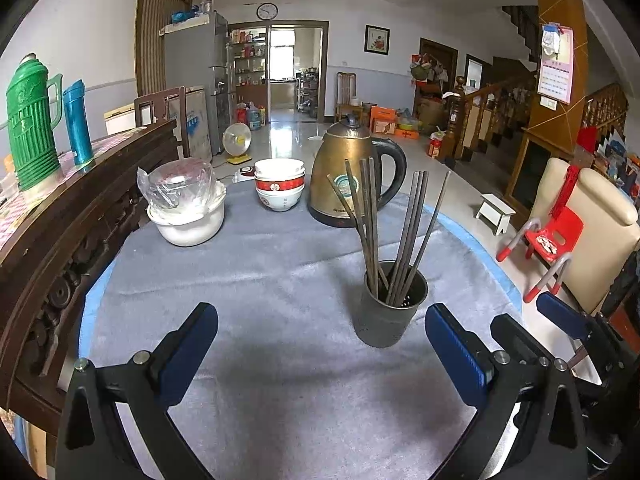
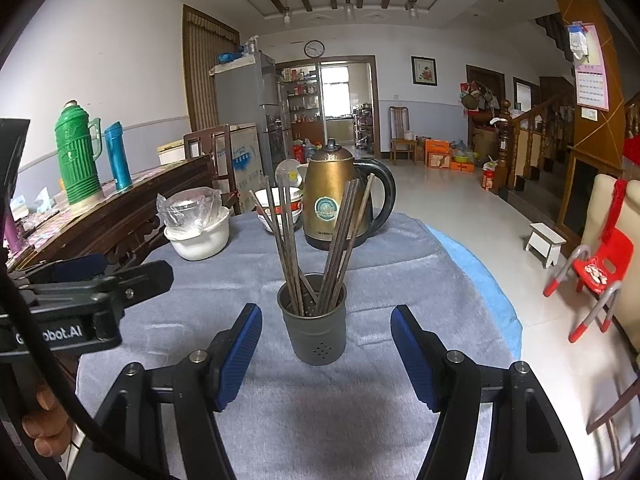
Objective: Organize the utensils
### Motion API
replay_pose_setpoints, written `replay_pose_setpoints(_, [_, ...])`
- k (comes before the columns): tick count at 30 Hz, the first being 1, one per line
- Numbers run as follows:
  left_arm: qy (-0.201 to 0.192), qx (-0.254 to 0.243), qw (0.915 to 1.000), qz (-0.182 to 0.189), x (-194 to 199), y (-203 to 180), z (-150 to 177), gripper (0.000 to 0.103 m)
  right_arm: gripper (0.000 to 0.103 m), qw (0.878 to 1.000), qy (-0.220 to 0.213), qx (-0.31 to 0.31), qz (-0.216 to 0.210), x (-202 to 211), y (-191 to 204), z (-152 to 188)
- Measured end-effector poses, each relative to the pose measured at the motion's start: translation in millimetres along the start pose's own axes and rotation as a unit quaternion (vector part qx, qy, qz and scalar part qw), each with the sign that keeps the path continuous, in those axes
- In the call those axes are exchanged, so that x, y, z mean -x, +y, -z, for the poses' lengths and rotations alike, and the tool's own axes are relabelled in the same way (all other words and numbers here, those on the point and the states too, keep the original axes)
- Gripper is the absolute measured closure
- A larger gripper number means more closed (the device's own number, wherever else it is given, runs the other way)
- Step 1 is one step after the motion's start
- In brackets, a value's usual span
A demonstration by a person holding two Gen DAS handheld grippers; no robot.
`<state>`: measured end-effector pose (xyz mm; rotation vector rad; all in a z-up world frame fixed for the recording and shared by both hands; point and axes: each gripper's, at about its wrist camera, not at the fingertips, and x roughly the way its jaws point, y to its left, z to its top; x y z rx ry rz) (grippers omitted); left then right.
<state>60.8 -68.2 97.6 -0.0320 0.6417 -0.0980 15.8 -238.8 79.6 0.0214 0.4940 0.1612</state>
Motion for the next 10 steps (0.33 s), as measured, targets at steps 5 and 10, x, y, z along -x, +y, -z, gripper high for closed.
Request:
replay_pose_setpoints(5, [-0.002, 0.001, 1.0000, -0.003, 0.9, 0.6, 0.4, 0.000, 0.032, 1.000, 0.001, 0.000, 0.000, -0.2, 0.3, -0.6])
replay_pose_setpoints(10, [0.001, 0.004, 1.0000, -0.002, -0.8, 1.3, -0.6, 0.000, 0.032, 1.000, 0.002, 0.000, 0.000, -0.6, 0.3, -0.9])
